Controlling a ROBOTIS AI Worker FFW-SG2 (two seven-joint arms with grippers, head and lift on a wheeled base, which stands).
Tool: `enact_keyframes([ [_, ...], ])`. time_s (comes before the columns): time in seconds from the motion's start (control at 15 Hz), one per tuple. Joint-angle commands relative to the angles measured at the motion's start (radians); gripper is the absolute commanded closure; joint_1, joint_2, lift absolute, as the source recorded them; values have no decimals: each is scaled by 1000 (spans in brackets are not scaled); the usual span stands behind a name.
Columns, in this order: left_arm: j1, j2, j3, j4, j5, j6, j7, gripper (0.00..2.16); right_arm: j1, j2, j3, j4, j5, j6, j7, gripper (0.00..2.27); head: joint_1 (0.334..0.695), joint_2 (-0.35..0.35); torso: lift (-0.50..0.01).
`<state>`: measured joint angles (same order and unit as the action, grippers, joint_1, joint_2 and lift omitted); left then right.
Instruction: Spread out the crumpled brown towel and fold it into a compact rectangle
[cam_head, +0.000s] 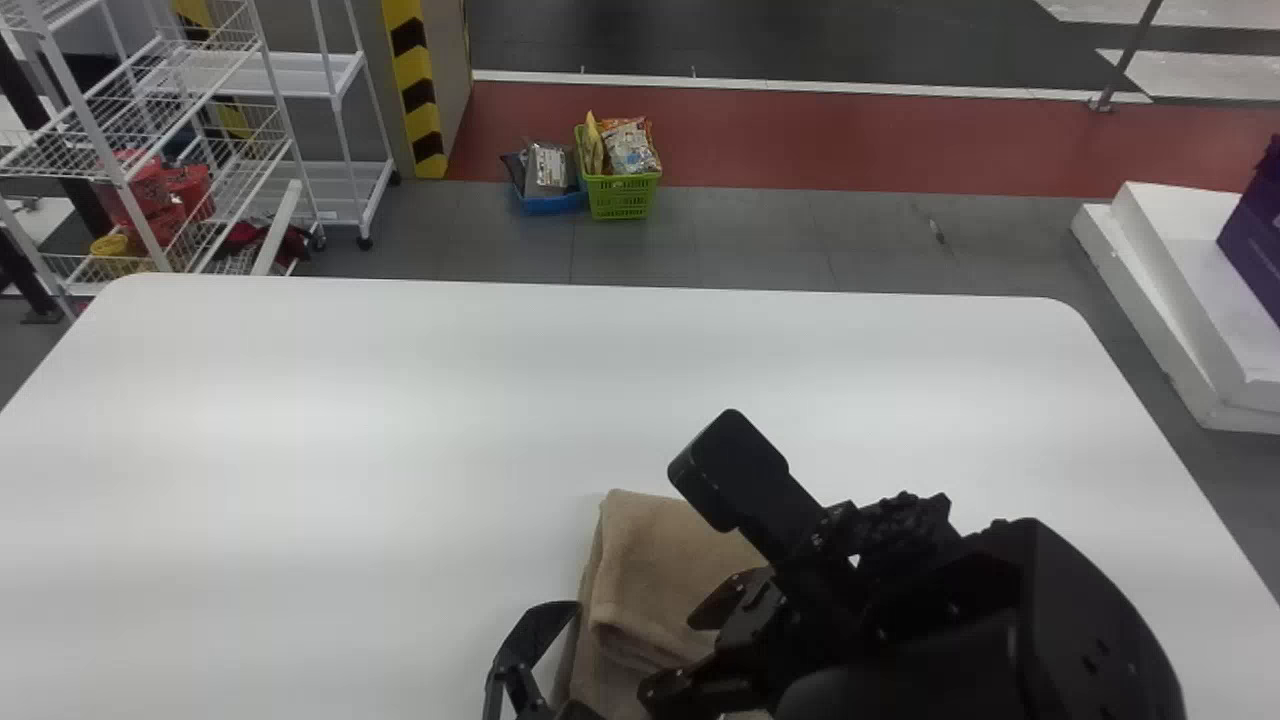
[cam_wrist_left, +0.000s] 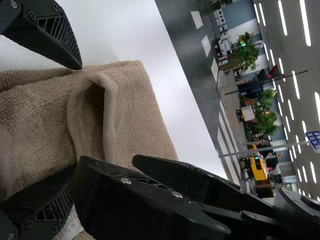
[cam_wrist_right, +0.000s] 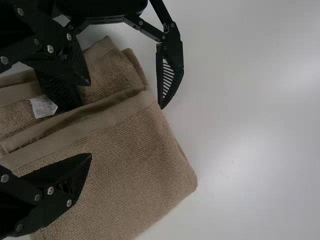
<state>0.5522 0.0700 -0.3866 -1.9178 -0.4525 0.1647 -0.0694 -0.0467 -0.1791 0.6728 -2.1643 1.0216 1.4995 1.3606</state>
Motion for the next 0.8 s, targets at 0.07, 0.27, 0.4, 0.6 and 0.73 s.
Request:
enact_keyframes([
  [0.07, 0, 4, 2, 0, 0, -3, 0, 87, -27, 36, 5, 57, 0, 0, 6, 529, 695, -24, -127],
  [0.27, 0, 7, 3, 0, 2, -3, 0, 90, -41, 49, 28, 69, 2, 3, 6, 518, 695, -4, -127],
  [0.4, 0, 8, 3, -1, 2, -3, 0, 90, -48, 53, 51, 78, 18, 3, 6, 522, 695, 6, -127],
  [0.6, 0, 13, 3, -4, 3, -3, 0, 90, -61, 49, 73, 84, 46, 6, 6, 529, 695, 22, -127],
  [0.73, 2, 14, 3, -7, 3, -3, 0, 90, -64, 47, 80, 95, 66, 6, 6, 724, 695, 23, -127],
])
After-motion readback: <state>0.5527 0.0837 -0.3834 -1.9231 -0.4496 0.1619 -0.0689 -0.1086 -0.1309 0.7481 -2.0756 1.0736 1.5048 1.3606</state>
